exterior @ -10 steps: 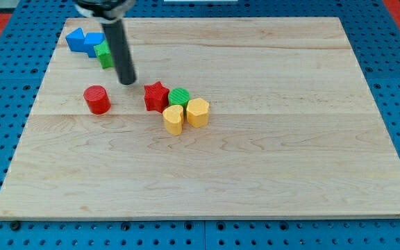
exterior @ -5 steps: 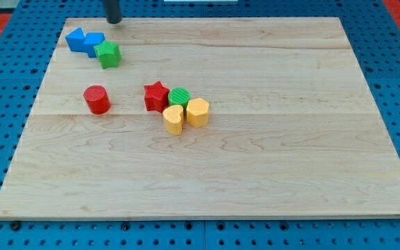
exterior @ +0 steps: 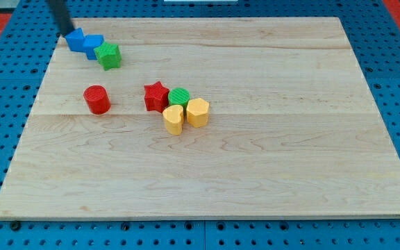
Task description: Separate all the blocks from each other
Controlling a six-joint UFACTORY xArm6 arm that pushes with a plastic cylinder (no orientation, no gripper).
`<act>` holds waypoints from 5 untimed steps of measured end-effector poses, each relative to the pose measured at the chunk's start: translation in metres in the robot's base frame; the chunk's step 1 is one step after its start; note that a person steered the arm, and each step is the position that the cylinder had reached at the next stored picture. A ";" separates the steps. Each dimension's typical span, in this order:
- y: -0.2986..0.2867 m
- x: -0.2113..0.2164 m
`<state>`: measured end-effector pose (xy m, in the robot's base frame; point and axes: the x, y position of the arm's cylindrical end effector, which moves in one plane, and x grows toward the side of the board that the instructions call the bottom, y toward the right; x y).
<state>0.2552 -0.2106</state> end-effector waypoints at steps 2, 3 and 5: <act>0.098 0.087; 0.087 0.087; 0.116 0.169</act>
<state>0.4243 -0.0943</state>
